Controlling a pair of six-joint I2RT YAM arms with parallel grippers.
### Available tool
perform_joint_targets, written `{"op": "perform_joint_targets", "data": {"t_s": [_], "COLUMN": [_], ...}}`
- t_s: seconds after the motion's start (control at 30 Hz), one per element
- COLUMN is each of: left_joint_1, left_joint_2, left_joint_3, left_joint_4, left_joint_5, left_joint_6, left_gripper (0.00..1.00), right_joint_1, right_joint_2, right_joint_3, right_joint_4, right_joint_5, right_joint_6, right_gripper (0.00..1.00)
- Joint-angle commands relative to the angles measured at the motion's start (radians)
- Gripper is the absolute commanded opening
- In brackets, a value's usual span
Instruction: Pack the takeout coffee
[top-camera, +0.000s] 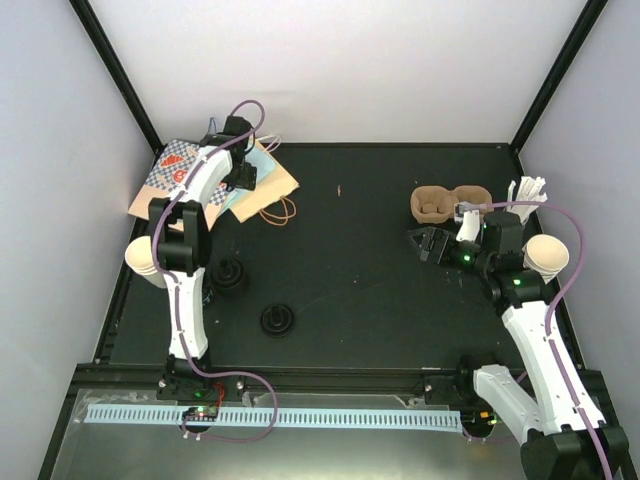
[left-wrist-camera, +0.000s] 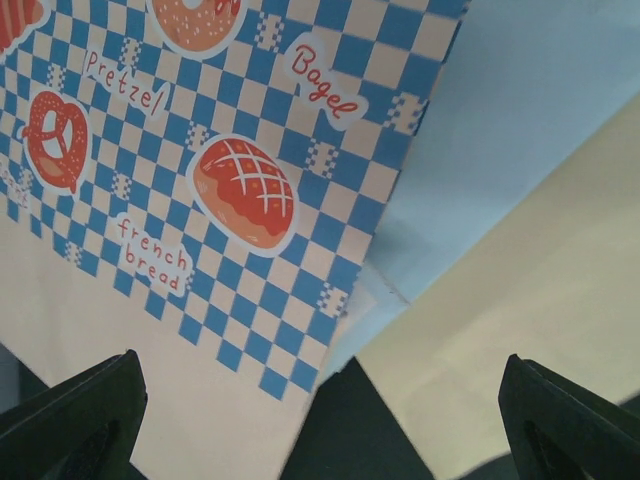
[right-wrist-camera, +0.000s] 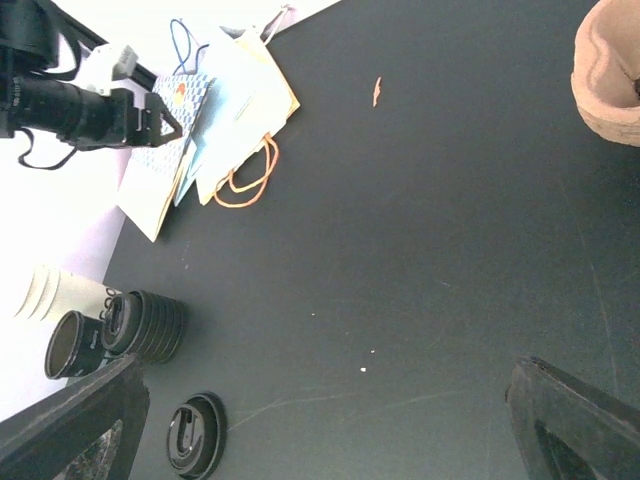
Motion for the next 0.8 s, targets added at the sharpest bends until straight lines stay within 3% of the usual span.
{"op": "perform_joint_targets", "data": {"t_s": [0.0, 0.3, 0.63, 0.77], "left_joint_1": [-0.01, -0.029, -0.029, -0.029], "left_joint_2": [0.046, 0.156, 0.248, 0.279], "left_joint_3": [0.076, 0.076, 0.114, 0.14], "left_joint_4": [0.0, 0.228, 0.331, 0.338], "left_joint_5": [-0.117, -0.227, -0.295, -0.359], "left_joint_6": [0.107, 0.338, 0.404, 0.413], "left_gripper": [0.99, 0.99, 0.98, 0.7], "right_joint_1": [0.007, 0.007, 0.007, 0.007], "right_joint_2": [-0.01, 0.0, 0.022, 0.025], "right_joint_3": [0.008, 0.015, 0.032, 0.031], "right_joint_4": [0.016, 0.027, 0.031, 0.033], "right_joint_5": [-0.036, -0.044, -0.043, -0.038], "right_joint_6": [-0.012, -0.01, -0.009, -0.01], "right_gripper": [1.0, 1.0, 1.0, 1.0]}}
